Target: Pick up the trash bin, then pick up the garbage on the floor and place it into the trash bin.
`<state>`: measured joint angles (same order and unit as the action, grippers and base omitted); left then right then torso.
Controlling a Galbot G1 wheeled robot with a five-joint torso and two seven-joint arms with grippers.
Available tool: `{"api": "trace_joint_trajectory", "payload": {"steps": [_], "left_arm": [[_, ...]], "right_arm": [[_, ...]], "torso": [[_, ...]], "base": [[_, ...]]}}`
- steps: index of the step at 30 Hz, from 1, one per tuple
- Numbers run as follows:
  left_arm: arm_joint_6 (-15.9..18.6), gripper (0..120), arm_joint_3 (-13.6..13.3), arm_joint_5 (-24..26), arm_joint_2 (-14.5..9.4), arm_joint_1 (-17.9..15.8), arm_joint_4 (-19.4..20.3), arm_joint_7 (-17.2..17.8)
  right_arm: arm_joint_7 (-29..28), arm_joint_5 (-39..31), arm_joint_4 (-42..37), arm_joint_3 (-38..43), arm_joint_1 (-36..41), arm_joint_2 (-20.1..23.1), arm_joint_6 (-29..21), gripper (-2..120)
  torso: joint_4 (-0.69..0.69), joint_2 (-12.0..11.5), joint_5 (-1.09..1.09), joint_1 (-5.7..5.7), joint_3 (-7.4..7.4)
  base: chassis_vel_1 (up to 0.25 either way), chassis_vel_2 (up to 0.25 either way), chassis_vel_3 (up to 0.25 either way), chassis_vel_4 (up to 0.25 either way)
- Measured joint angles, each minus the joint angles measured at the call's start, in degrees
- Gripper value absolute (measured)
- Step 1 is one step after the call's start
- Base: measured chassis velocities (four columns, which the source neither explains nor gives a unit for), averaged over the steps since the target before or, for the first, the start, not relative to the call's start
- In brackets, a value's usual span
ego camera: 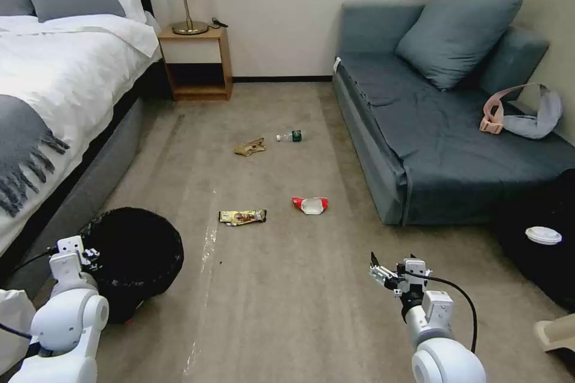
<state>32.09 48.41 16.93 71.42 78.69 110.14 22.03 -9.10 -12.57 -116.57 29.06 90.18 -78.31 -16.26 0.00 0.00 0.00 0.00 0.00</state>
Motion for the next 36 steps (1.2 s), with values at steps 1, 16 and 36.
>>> {"api": "trace_joint_trajectory", "payload": {"steps": [1, 16, 36], "left_arm": [[0.0, 5, 0.0, 0.0, 0.0, 0.0, 0.0, 0.0], [1.0, 5, 0.2, -5.1, 2.4, 5.6, 14.2, 0.2], [-1.5, 5, -0.5, -7.6, 3.0, 7.2, 16.9, -2.5]], "right_arm": [[0.0, 0.0, 0.0, 0.0, 0.0, 0.0, 0.0, 100], [0.9, -8.2, -0.8, 1.0, 0.0, 0.5, -0.3, 100], [1.9, -9.3, -0.1, 1.2, -0.6, 0.9, 0.6, 100]], "torso": [[0.0, 0.0, 0.0, 0.0, 0.0], [0.01, 0.0, 0.01, 0.0, 0.0], [0.0, 0.0, 0.0, 0.0, 0.0]], "base": [[0.0, 0.0, 0.0, 0.0], [0.0, 0.0, 0.0, 0.0], [0.0, 0.0, 0.0, 0.0]]}}
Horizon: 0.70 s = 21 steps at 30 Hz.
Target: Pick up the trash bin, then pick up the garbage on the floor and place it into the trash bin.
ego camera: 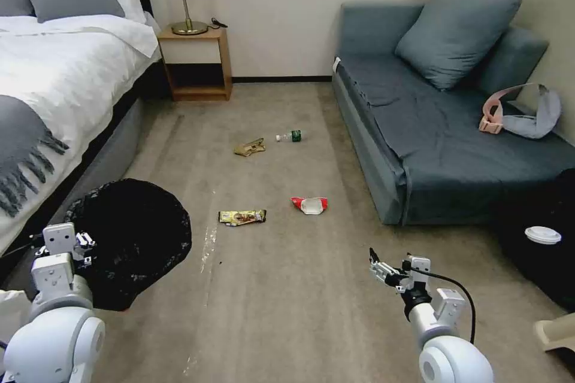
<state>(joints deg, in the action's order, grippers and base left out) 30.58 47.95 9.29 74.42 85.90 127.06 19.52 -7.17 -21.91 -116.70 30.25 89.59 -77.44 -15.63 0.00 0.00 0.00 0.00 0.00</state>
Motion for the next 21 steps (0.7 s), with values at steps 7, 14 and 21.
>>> {"api": "trace_joint_trajectory", "payload": {"steps": [7, 14, 21], "left_arm": [[-1.6, 5, -1.5, -1.6, 0.8, -0.9, -2.5, -0.8], [-2.0, 5, -2.5, -2.8, 0.9, -1.3, -3.6, -0.9], [-3.0, 5, -2.7, -4.1, 1.0, -1.5, -4.2, -1.0]], "right_arm": [[0.0, 0.5, 1.4, -0.9, -1.0, -0.3, -0.3, 100], [0.3, 0.6, 2.2, -1.3, -1.8, -0.3, -0.5, 100], [0.3, 0.4, 3.1, -1.4, -2.4, -0.3, -0.4, 100]], "torso": [[0.0, 0.0, 0.0, 0.0, 0.0], [0.0, 0.0, 0.0, 0.0, 0.0], [0.0, 0.0, 0.0, 0.0, 0.0]], "base": [[0.0, 0.0, 0.0, 0.0], [0.0, 0.0, 0.0, 0.0], [0.0, 0.0, 0.0, 0.0]]}}
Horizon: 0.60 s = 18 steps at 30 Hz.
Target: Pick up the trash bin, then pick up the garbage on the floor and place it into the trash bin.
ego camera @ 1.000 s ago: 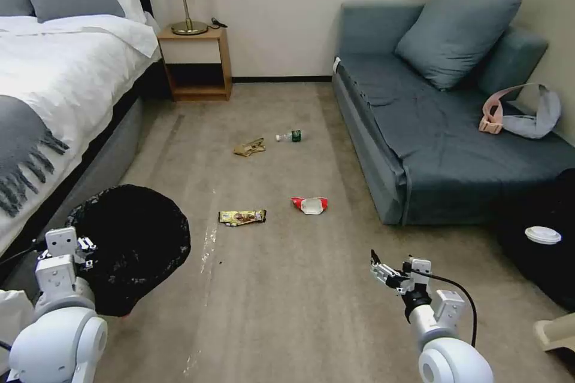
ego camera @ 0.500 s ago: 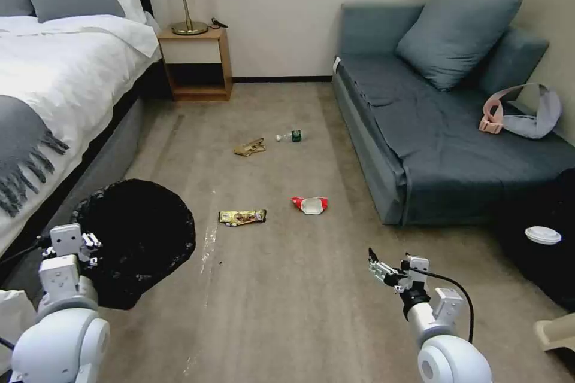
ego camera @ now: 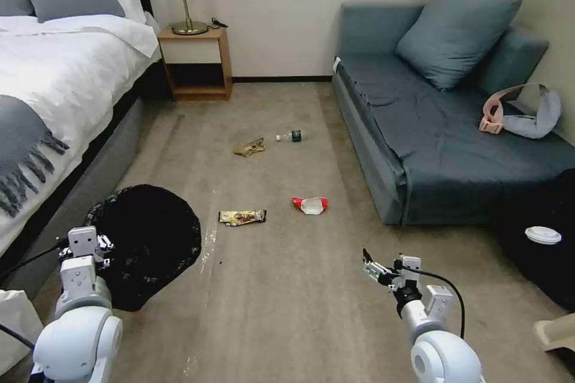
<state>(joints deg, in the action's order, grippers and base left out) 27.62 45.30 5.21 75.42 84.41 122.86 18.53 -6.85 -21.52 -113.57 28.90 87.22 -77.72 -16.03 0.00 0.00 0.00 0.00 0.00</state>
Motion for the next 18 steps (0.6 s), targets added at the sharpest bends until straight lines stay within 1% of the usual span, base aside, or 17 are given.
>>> {"api": "trace_joint_trajectory", "payload": {"steps": [8, 12, 18], "left_arm": [[-1.1, 5, 0.3, 0.0, 0.3, 0.6, -0.1, -0.1], [-1.8, 5, 0.2, -0.5, 0.8, 0.8, -0.2, -0.1], [-2.2, 5, 0.2, -0.5, 1.0, 1.0, -0.2, -0.1]], "right_arm": [[0.2, 0.1, -0.2, -0.1, 0.3, 0.0, 0.1, 100], [0.2, 0.2, -0.5, 0.0, 0.5, 0.0, 0.2, 100], [0.3, 0.3, -0.6, 0.0, 0.7, -0.1, 0.3, 100]], "torso": [[0.0, 0.0, 0.0, 0.0, 0.0], [0.0, 0.0, 0.0, 0.0, 0.0], [0.0, 0.0, 0.0, 0.0, 0.0]], "base": [[0.0, 0.0, 0.0, 0.0], [0.0, 0.0, 0.0, 0.0], [0.0, 0.0, 0.0, 0.0]]}}
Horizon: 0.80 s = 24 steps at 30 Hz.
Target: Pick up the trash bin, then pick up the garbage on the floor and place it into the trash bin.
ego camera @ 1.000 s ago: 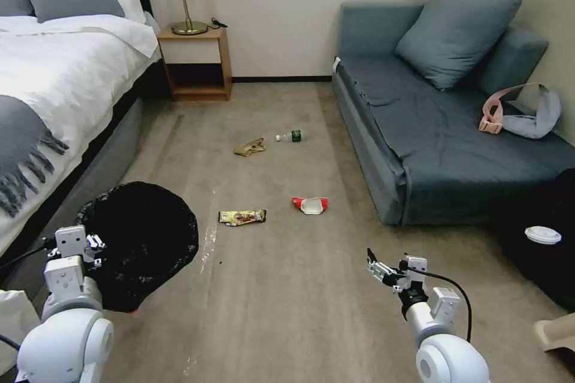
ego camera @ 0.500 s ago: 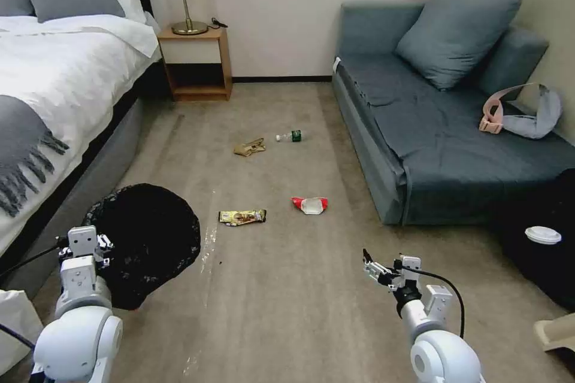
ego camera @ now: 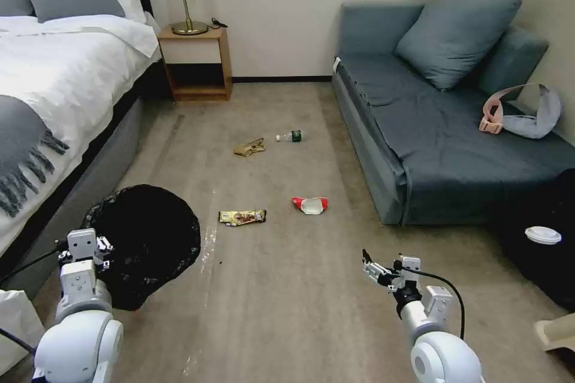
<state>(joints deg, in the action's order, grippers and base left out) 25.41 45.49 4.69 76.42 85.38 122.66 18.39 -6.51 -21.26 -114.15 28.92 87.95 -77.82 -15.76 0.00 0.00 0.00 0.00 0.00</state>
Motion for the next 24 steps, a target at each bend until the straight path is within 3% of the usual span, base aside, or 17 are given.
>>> {"api": "trace_joint_trajectory", "payload": {"steps": [16, 24], "left_arm": [[-1.3, 5, 0.1, -0.3, 0.6, 0.4, -0.9, -0.3], [-1.7, 5, 0.2, -0.2, 0.5, 0.2, -1.5, -0.4]], "right_arm": [[1.0, 0.4, 0.9, 0.1, 0.2, -0.1, 1.5, 100], [1.2, 0.7, 1.6, 0.0, 0.0, -0.2, 1.7, 100]], "torso": [[0.0, 0.0, 0.0, 0.0, 0.0], [0.0, 0.0, 0.0, 0.0, 0.0]], "base": [[0.0, 0.0, 0.0, 0.0], [-0.088, 0.087, 0.103, -0.093]]}}
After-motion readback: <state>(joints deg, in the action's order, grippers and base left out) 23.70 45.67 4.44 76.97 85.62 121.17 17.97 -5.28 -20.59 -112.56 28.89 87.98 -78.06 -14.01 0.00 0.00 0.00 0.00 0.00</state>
